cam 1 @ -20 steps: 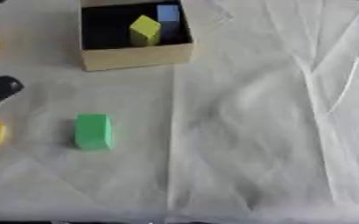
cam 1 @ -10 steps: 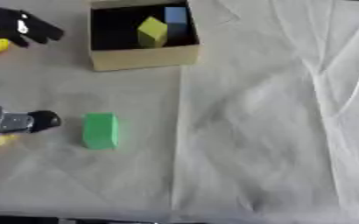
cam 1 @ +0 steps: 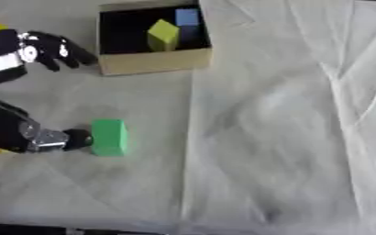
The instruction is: Pick up objects on the table and place them in the box.
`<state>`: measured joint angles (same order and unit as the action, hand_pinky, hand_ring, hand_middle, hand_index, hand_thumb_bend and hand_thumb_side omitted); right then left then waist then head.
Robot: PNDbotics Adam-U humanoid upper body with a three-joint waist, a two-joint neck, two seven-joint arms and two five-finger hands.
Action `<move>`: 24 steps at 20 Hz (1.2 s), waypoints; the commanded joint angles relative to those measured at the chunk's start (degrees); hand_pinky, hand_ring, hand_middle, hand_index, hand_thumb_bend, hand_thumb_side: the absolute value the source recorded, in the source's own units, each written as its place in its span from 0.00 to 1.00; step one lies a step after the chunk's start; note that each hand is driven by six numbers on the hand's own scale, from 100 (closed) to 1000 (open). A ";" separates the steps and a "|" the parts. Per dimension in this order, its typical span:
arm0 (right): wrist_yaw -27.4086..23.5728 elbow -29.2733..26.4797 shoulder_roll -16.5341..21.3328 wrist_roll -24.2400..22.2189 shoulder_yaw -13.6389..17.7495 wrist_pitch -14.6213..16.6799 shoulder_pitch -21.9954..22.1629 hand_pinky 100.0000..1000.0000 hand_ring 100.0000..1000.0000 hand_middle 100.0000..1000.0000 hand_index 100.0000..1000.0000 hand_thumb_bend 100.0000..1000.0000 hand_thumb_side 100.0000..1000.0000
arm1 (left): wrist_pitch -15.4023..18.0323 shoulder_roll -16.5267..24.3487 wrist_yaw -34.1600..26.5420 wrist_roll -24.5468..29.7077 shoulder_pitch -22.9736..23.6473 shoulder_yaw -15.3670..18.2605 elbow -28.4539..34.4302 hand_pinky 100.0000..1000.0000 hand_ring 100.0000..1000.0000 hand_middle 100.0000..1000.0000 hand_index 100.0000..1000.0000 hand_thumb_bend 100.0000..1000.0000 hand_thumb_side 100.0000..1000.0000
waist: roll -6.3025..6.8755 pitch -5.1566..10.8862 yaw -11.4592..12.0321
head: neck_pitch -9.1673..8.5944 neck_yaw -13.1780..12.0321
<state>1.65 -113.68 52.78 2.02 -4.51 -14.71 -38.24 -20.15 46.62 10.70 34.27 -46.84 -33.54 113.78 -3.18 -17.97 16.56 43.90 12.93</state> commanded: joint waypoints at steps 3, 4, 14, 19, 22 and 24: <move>0.22 -0.91 1.41 0.15 0.53 0.08 -0.57 0.77 0.77 0.74 0.82 0.00 0.54 | -4.94 -1.34 2.61 3.05 -0.76 -1.45 0.42 0.81 0.85 0.81 0.90 0.56 0.46 | 0.72 2.20 -0.09 | 0.22 0.50; 0.18 -0.91 1.39 0.19 0.52 0.06 -0.51 0.77 0.76 0.74 0.82 0.00 0.54 | -5.50 -1.61 3.12 3.60 -0.76 -1.79 0.04 0.81 0.85 0.81 0.90 0.56 0.45 | 0.73 2.17 -0.08 | 0.22 0.51; -0.15 -0.91 0.58 0.23 0.15 -0.56 -0.03 0.77 0.76 0.73 0.82 0.00 0.58 | -6.53 -5.32 7.41 4.97 0.21 -3.37 -6.30 0.84 0.87 0.84 0.91 0.47 0.19 | 0.64 1.81 -0.38 | 0.22 0.32; -0.14 -0.91 0.23 0.10 -0.12 -0.99 0.33 0.77 0.75 0.73 0.81 0.00 0.59 | -4.75 -6.87 10.60 4.76 0.65 -3.17 -9.40 0.85 0.88 0.85 0.91 0.43 0.13 | 0.69 1.61 -0.55 | 0.22 0.15; -0.05 -0.91 0.03 0.12 -0.18 -1.18 0.47 0.77 0.75 0.73 0.81 0.00 0.59 | -4.07 -7.80 11.12 5.03 0.93 -3.34 -11.60 0.85 0.88 0.85 0.91 0.42 0.11 | 0.64 1.47 -0.77 | 0.22 0.08; -0.04 -0.91 -0.09 0.27 -0.10 -1.27 0.54 0.77 0.75 0.73 0.81 0.00 0.59 | -3.77 -8.32 11.06 5.42 1.09 -3.53 -12.92 0.85 0.88 0.85 0.91 0.42 0.12 | 0.60 1.35 -0.90 | 0.22 0.04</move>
<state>1.44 -113.68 51.68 2.16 -5.24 -15.80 -37.23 -24.08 37.96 21.39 39.34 -45.29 -37.28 101.17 -3.18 -17.97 15.68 43.90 13.13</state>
